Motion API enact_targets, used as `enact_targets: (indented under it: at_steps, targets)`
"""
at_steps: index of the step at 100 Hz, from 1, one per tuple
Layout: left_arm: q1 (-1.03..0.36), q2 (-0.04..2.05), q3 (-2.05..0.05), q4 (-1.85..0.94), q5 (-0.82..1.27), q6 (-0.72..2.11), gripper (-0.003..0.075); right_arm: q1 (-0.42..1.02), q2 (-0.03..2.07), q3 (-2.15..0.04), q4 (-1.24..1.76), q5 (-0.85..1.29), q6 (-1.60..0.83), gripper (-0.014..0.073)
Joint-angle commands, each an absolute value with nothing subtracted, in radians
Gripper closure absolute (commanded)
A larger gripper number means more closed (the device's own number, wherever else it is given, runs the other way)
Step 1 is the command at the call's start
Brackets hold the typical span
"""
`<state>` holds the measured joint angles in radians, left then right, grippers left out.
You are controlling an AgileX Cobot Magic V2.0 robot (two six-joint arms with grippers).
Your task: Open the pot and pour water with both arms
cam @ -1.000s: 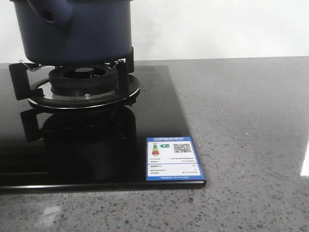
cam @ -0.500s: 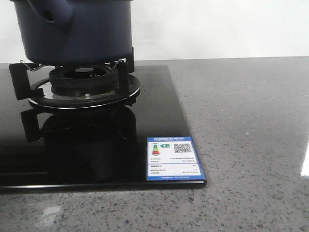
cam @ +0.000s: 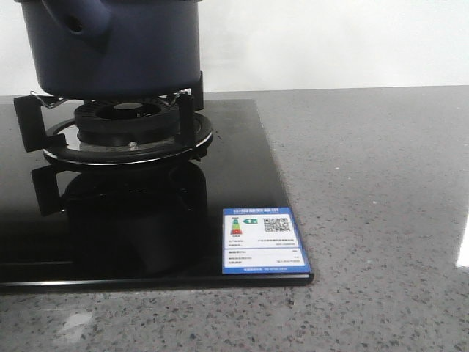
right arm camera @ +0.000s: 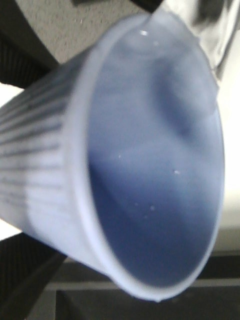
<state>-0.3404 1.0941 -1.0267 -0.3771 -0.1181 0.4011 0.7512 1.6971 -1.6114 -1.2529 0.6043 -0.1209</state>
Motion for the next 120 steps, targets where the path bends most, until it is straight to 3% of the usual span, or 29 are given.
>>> enact_targets:
  at_steps: [1,120]
  targets:
    - [-0.337,1.066,-1.07,-0.373,-0.228,0.4,0.0379,0.752,1.648,-1.652,-1.37,0.593,-0.128,0.0273]
    - [-0.337,1.066,-1.07,-0.373,-0.228,0.4,0.0379,0.752,1.648,-1.652,-1.633,0.556,-0.128,0.0274]
